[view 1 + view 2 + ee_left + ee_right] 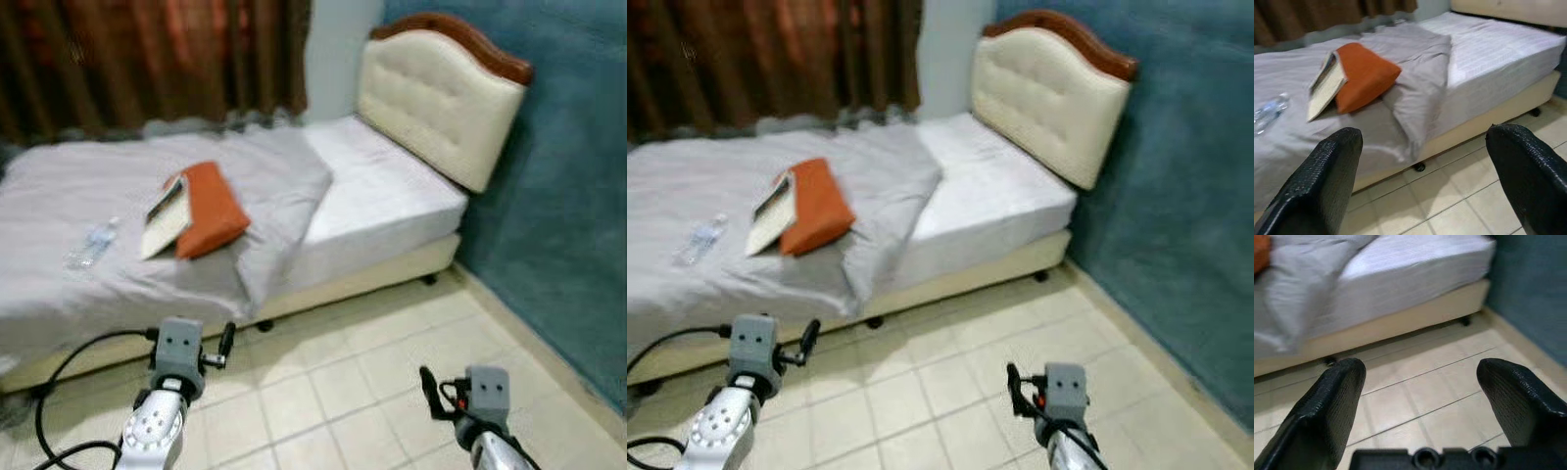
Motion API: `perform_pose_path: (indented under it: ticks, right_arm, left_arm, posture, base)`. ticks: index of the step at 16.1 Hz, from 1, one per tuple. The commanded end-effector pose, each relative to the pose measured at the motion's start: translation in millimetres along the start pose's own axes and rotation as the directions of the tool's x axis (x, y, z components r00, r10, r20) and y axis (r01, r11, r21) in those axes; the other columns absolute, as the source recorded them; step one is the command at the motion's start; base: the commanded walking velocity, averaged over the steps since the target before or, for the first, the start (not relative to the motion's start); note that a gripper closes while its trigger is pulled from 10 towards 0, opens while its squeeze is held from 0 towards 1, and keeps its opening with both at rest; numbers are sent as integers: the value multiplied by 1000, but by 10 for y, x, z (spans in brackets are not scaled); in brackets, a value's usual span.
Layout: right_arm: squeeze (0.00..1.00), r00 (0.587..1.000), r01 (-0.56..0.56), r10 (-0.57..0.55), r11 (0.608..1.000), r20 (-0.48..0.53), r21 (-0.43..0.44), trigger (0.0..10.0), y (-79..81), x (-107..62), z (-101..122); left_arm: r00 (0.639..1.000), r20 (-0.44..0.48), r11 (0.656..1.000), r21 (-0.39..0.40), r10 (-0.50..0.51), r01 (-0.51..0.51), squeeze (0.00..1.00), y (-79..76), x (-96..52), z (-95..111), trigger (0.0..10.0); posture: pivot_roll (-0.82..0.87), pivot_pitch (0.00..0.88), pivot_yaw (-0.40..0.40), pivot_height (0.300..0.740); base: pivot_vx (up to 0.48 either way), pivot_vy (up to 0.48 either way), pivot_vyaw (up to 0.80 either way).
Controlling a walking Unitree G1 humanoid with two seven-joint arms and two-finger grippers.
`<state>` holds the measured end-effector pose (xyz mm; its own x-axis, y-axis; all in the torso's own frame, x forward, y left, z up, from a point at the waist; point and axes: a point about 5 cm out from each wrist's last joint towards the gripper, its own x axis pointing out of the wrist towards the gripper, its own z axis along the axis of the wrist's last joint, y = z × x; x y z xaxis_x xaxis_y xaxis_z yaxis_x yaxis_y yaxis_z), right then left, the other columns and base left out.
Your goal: Clean up the room
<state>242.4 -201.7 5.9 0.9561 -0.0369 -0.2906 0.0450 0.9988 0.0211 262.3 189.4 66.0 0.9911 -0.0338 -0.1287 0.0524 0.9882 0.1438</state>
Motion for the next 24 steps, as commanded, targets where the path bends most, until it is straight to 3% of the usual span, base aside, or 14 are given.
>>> perform_pose_path:
  ticks: [1, 4, 8, 24]
  right_arm:
    - [0, 1000, -19, 19, 1000, 8, 3, 10000, 70, 42, 35]
    - [0, 999, -40, 40, 999, 2, -28, 10000, 101, 76, 38]
    - [0, 997, -81, 81, 997, 16, -7, 10000, 151, 115, 70]
    - [0, 984, -176, 177, 984, 19, -42, 10000, 290, 284, 191]
  left_arm:
    - [999, -24, 1000, 17, 26, -25, 0, 71, -27, -45, 10000]
    - [999, -28, 999, 7, 45, -45, 0, 73, -41, -56, 10000]
    - [998, -28, 999, 8, 53, -53, 0, 73, -52, -64, 10000]
    - [996, 1, 994, 68, 89, -89, 0, 135, -44, -33, 10000]
  posture:
    - [52, 0, -43, 740]
    - [59, 0, -51, 740]
    - [65, 0, -55, 740]
    - [103, 0, -85, 740]
  base:
    - [420, 0, -800]
    - [419, 0, -533]
    - [416, 240, 0]
    - [405, 256, 637]
